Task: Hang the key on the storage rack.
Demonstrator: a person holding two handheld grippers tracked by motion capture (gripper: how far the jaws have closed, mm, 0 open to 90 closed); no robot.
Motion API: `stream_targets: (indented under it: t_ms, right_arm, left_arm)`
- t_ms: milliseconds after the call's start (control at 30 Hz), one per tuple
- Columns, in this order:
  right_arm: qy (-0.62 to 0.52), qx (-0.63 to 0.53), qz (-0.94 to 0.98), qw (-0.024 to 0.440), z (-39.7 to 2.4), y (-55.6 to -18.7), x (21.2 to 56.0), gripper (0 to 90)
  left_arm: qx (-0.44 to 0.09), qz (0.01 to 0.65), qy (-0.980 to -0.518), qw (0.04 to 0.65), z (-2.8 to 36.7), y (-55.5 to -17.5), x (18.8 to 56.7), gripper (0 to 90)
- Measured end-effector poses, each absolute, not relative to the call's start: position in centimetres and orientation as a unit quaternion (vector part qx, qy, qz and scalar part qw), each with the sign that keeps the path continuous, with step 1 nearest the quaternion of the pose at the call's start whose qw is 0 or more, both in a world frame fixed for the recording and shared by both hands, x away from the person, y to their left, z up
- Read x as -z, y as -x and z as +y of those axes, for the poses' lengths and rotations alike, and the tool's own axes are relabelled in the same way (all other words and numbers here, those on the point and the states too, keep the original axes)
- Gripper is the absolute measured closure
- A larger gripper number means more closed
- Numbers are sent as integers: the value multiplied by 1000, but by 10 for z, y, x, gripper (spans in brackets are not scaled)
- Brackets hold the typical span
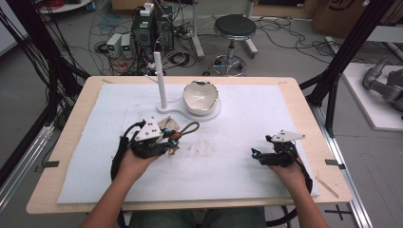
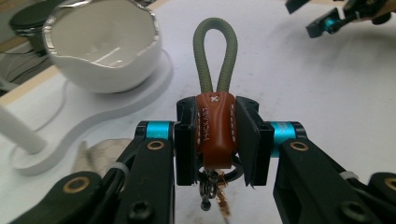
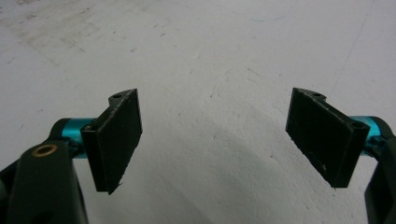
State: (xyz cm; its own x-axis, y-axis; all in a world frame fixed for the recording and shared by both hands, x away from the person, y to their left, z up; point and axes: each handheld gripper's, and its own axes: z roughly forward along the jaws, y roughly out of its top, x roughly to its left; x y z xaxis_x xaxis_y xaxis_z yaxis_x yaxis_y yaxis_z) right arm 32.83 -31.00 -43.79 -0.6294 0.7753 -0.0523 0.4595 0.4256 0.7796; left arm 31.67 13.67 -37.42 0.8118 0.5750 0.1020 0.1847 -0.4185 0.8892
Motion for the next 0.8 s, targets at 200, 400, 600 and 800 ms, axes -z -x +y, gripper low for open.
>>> stream_targets:
  t_ms: [200, 400, 600, 800]
  right_arm:
    - [-373, -381, 820, 207, -307, -331, 438, 187]
    - [-372, -378, 822, 206, -305, -332, 438, 187]
    - [-370, -373, 827, 201, -302, -334, 440, 187]
    - [-371, -372, 827, 200, -303, -335, 441, 187]
  left_arm:
    - [-211, 245, -816, 479, 153, -327, 355, 699]
    - [-234, 267, -804, 476, 168, -339, 334, 700]
    - [-259, 287, -791, 474, 184, -353, 313, 700]
    - [-272, 296, -786, 470, 195, -365, 297, 700]
